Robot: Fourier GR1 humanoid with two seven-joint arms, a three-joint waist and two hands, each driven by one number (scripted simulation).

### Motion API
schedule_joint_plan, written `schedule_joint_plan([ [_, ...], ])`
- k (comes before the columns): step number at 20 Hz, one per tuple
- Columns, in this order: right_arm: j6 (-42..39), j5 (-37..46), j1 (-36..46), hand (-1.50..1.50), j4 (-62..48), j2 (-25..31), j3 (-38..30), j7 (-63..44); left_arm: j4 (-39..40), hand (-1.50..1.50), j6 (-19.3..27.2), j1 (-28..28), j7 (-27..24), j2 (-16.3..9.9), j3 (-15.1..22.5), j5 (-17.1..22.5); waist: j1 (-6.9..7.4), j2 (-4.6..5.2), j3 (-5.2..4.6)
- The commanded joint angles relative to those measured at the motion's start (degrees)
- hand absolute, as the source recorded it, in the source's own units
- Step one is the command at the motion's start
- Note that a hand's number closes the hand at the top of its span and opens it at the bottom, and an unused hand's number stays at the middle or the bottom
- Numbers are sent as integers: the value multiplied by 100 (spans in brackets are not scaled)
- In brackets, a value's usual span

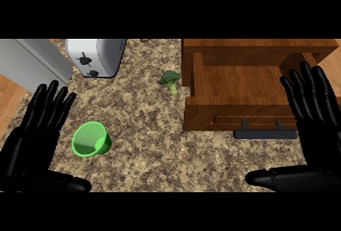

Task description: Pick up the cup, place it into the drawer and close the drawer

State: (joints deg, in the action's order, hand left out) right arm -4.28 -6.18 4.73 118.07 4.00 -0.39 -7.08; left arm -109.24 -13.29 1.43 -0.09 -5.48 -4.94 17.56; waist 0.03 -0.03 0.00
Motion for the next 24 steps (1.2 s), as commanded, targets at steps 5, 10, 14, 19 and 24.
schedule_joint_plan([
  [5,-123,-115,232,-150,-397,82,-263,247,415,-150,-319,647,-525,17,-34,-337,19,3,0],
  [10,-52,101,75,-150,-305,-43,-36,239,1044,-150,-279,583,-798,58,-191,-488,9,2,-1],
  [14,-115,238,-529,-150,231,-144,262,267,1756,-150,-394,337,-1228,-154,-575,-544,-20,1,-2],
  [19,-245,-244,343,-150,-208,248,-395,-132,2389,-150,-460,136,-1645,-234,-701,-728,-3,4,-1],
  [24,-327,-384,302,-150,-459,239,-536,58,2847,-150,-406,112,-1819,-166,-560,-1009,0,4,-1],
])
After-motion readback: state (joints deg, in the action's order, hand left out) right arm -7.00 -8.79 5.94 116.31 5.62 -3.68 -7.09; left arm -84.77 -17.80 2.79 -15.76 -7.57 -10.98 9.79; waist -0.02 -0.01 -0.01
